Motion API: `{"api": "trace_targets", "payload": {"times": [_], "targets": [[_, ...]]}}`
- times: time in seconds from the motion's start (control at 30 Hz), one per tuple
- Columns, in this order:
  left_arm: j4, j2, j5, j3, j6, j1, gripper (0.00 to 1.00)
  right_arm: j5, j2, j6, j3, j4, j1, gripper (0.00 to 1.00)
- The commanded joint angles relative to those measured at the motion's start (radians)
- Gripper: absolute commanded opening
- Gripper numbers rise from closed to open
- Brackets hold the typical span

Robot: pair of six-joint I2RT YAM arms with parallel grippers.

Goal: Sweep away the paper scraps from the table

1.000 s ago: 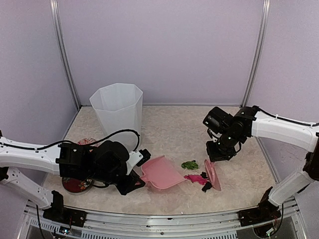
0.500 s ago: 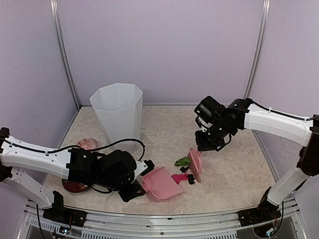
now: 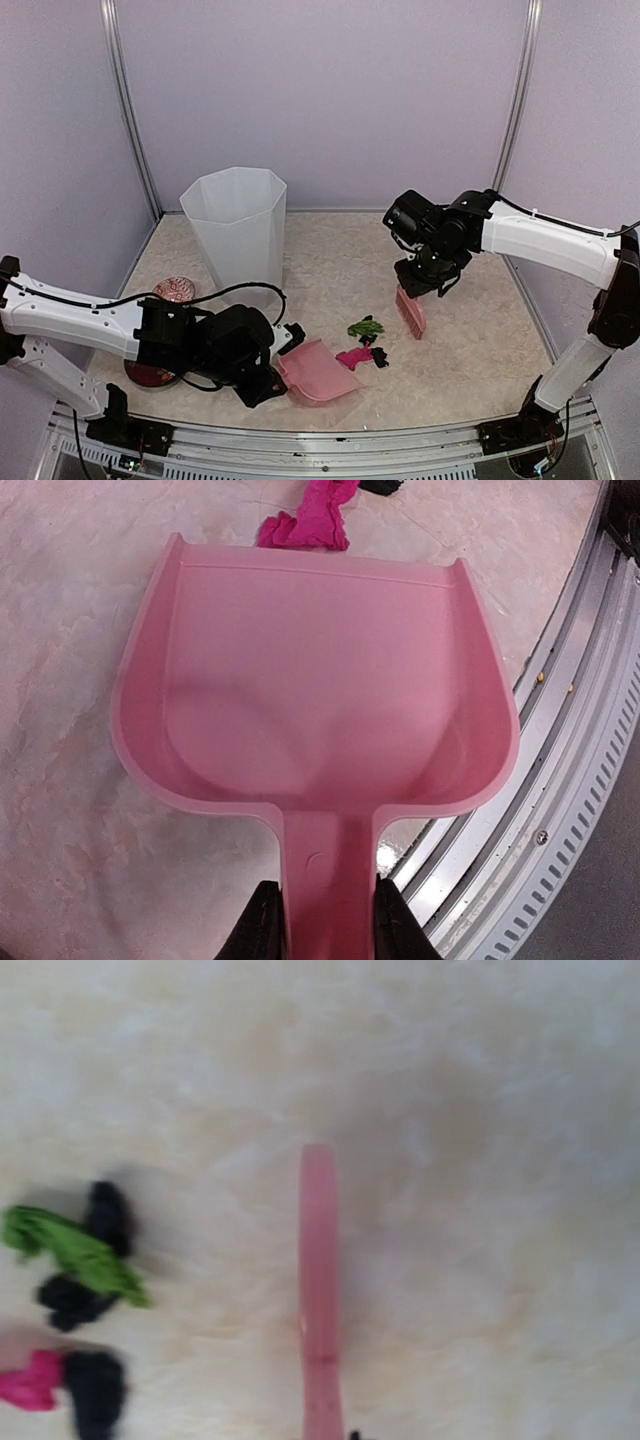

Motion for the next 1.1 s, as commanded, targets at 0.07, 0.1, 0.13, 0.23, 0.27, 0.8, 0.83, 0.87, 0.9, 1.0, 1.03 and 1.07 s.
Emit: {"api": "trace_targets", "payload": {"times": [0.07, 0.1, 0.13, 0.23, 0.27, 0.8, 0.83, 0.87, 0.9, 1.0, 1.03, 1.07], "targets": [[-0.045, -0.020, -0.004, -0.003, -0.053, -0.006, 0.00, 0.117, -0.008, -0.221, 0.020, 0.014, 0.010, 0.00], [-0.044, -0.017, 0.001, -0.003, -0.056, -0.006, 0.00, 0.108, -0.003, -0.257, 0.011, 0.031, 0.010, 0.00], [-0.044, -0.016, 0.007, -0.002, -0.056, -0.006, 0.00, 0.099, 0.004, -0.281, 0.003, 0.053, 0.011, 0.00], [-0.045, 0.002, 0.006, 0.009, -0.056, -0.006, 0.00, 0.037, 0.027, -0.324, -0.010, 0.105, 0.030, 0.00], [-0.045, 0.012, 0.002, 0.016, -0.057, -0.005, 0.00, 0.031, 0.037, -0.330, -0.011, 0.112, 0.044, 0.00], [0.017, 0.181, -0.005, 0.095, -0.023, 0.000, 0.00, -0.147, 0.049, -0.244, -0.024, 0.155, 0.228, 0.00], [0.020, 0.188, -0.006, 0.100, -0.020, 0.002, 0.00, -0.160, 0.043, -0.230, -0.025, 0.157, 0.236, 0.00], [0.025, 0.194, -0.006, 0.104, -0.017, 0.004, 0.00, -0.173, 0.037, -0.215, -0.025, 0.160, 0.242, 0.00], [0.029, 0.203, -0.004, 0.106, -0.013, 0.008, 0.00, -0.189, 0.034, -0.202, -0.025, 0.162, 0.248, 0.00], [0.040, 0.221, -0.015, 0.109, -0.010, 0.019, 0.00, -0.233, 0.021, -0.169, -0.028, 0.174, 0.263, 0.00], [0.047, 0.229, -0.017, 0.110, -0.012, 0.020, 0.00, -0.251, 0.017, -0.158, -0.024, 0.175, 0.269, 0.00], [0.052, 0.236, -0.024, 0.110, -0.013, 0.021, 0.00, -0.254, 0.015, -0.151, -0.018, 0.175, 0.271, 0.00]]}}
